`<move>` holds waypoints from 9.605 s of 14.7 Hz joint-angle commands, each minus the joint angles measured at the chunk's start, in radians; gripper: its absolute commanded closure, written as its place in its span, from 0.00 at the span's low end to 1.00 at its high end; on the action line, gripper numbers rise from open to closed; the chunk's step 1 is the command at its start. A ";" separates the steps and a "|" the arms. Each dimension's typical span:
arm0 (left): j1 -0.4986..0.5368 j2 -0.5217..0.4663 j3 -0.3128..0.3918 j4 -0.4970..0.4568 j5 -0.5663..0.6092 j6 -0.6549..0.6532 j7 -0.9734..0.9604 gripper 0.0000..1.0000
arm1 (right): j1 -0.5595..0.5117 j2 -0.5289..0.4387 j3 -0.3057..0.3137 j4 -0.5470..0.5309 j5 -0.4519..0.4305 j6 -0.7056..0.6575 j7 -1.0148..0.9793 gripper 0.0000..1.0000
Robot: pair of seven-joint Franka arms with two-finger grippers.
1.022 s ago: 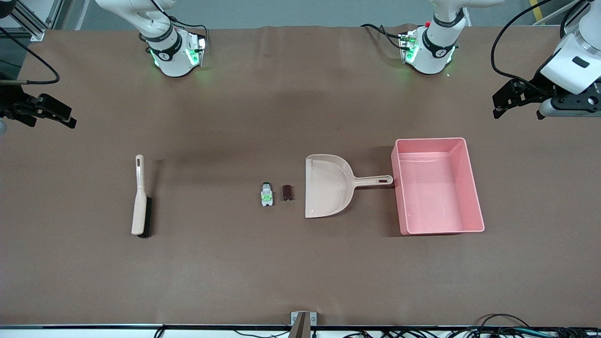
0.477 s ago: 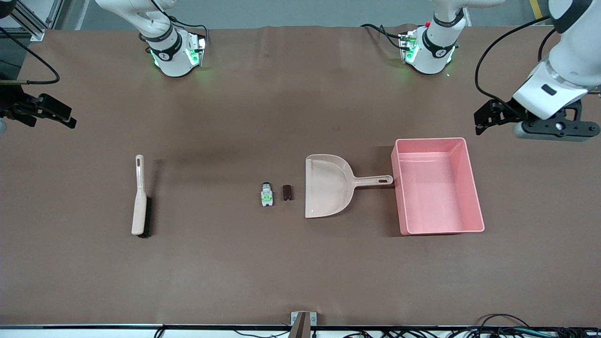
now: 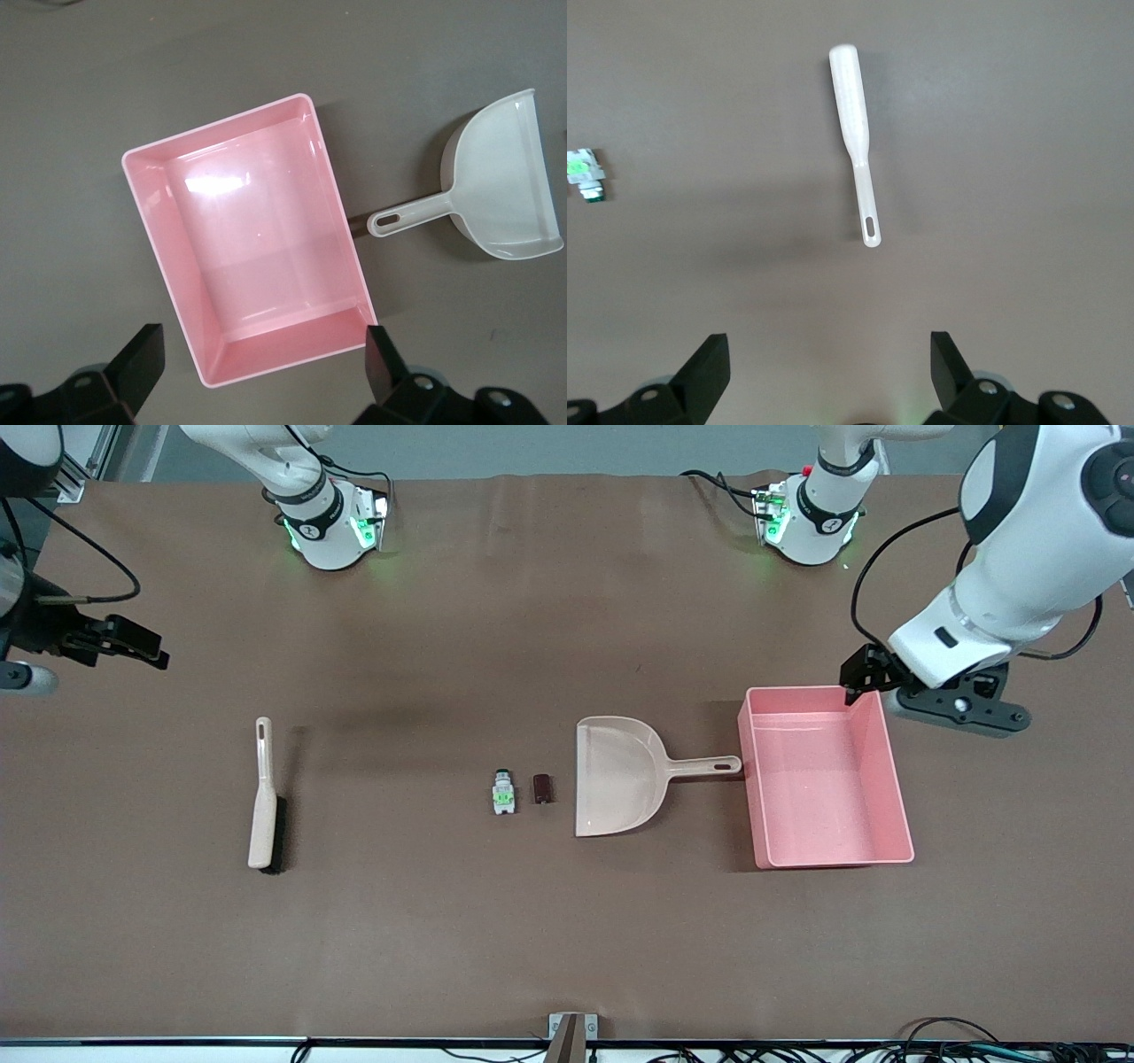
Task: Clean e-waste and dump in bin
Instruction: 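Move the left gripper to the dustpan handle while the right gripper reaches the brush, then grasp the dustpan handle with the left gripper while the right gripper grasps the brush, then hold the dustpan flat with the left gripper and lift the brush with the right gripper, then move the brush with the right gripper behind the component and capacitor, then sweep the component and capacitor into the dustpan with the right gripper's brush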
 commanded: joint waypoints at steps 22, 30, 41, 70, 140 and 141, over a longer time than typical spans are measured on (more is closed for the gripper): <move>0.003 0.297 -0.158 -0.066 -0.007 0.417 0.649 0.04 | -0.009 0.112 -0.004 -0.512 0.007 0.585 -0.017 0.00; -0.029 0.363 -0.180 -0.096 0.028 0.526 0.730 0.05 | 0.027 0.209 -0.003 -0.503 -0.007 0.674 -0.022 0.00; -0.132 0.425 -0.178 -0.086 0.197 0.509 0.623 0.05 | -0.024 0.322 -0.004 -0.446 -0.036 0.771 -0.044 0.07; -0.241 0.556 -0.178 -0.013 0.535 0.357 0.575 0.27 | -0.026 0.361 -0.004 -0.440 -0.033 0.812 -0.039 0.98; -0.241 0.579 -0.180 0.009 0.542 0.350 0.571 0.73 | 0.812 0.625 0.007 -0.037 0.187 0.757 0.820 1.00; -0.241 0.579 -0.180 0.009 0.542 0.350 0.569 0.73 | 0.824 0.628 0.007 -0.029 0.187 0.757 0.826 1.00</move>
